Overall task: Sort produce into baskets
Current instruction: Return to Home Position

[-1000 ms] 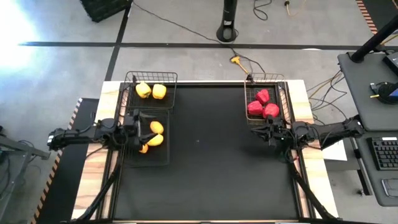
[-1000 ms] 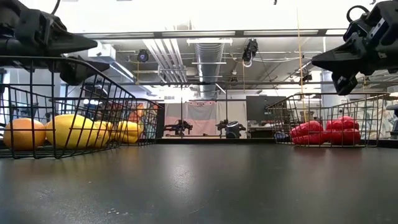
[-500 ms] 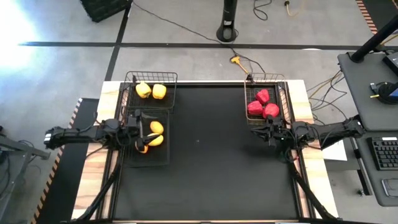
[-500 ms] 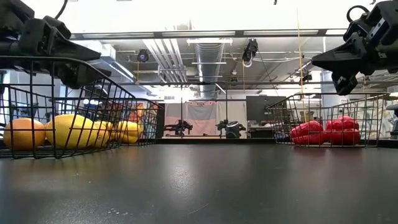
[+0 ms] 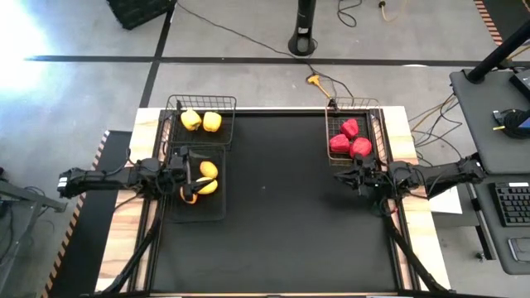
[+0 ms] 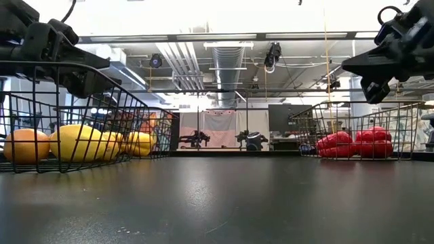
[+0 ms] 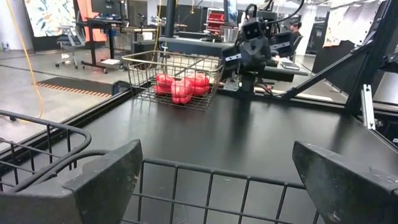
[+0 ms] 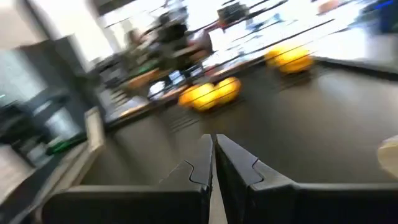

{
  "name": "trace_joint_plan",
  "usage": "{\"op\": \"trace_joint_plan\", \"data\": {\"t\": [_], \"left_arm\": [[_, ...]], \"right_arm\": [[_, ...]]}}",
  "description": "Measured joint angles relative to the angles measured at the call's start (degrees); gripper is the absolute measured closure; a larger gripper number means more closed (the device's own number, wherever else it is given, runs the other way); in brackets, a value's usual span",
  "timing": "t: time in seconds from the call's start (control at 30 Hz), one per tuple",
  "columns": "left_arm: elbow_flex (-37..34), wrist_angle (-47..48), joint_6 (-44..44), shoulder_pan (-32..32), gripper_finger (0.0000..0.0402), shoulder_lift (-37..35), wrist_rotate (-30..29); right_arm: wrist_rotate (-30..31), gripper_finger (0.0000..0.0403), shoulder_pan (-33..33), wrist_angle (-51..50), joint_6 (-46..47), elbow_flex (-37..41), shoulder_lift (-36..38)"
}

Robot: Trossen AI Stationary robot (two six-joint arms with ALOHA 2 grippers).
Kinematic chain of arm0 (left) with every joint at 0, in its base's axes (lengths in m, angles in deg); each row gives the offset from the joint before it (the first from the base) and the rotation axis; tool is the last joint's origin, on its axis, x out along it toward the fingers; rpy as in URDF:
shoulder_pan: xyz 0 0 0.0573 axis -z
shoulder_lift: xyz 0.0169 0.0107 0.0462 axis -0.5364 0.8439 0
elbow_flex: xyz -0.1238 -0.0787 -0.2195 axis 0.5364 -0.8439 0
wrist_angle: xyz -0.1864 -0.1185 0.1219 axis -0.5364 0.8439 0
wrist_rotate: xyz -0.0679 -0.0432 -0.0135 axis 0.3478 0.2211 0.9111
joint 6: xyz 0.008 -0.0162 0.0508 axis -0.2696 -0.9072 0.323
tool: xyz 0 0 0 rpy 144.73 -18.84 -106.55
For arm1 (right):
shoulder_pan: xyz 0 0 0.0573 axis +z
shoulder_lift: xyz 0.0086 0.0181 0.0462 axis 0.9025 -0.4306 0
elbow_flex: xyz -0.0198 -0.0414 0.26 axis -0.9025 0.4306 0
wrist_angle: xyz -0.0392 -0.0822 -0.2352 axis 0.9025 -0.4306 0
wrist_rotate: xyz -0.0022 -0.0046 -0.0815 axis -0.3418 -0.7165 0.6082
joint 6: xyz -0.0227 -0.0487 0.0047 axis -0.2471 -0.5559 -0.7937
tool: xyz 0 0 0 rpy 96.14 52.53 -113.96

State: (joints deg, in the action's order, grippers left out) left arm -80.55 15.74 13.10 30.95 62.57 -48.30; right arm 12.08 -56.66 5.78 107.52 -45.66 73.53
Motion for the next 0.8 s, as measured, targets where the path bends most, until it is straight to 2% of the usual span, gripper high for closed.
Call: {"op": "trace_joint_plan", "data": {"t": [0.13,0.2,0.23,0.4,0.5,0.6,0.8], "left_arm": [[0.0,0.0,0.0,0.0,0.0003,0.2,0.0],[0.0,0.0,0.0,0.0,0.0003,0.3,0.0],[0.0,0.0,0.0,0.0,0.0003,0.4,0.0],[0.0,-0.1,0.0,0.0,0.0003,0.5,0.0],[0.0,-0.3,0.0,0.0,0.0003,0.6,-0.1],[0.0,-0.4,0.0,0.0,0.0003,0.7,-0.1],[0.0,-0.4,0.0,0.0,0.0003,0.7,-0.1]], "right_arm": [[-13.0,0.039,0.0,-1.1,-1.3,0.0,-0.1],[-20.8,0.039,0.0,-1.3,-4.6,0.0,0.0],[-22.6,0.039,0.1,-1.1,-6.9,0.0,-0.3],[-19.1,0.039,-0.1,-1.5,-23.9,0.0,-0.9],[-18.9,0.039,-0.1,-1.6,-30.3,0.0,-0.8],[-18.9,0.039,-0.1,-1.6,-32.4,0.0,-0.8],[-18.9,0.039,-0.1,-1.6,-30.7,0.0,-0.8]]}}
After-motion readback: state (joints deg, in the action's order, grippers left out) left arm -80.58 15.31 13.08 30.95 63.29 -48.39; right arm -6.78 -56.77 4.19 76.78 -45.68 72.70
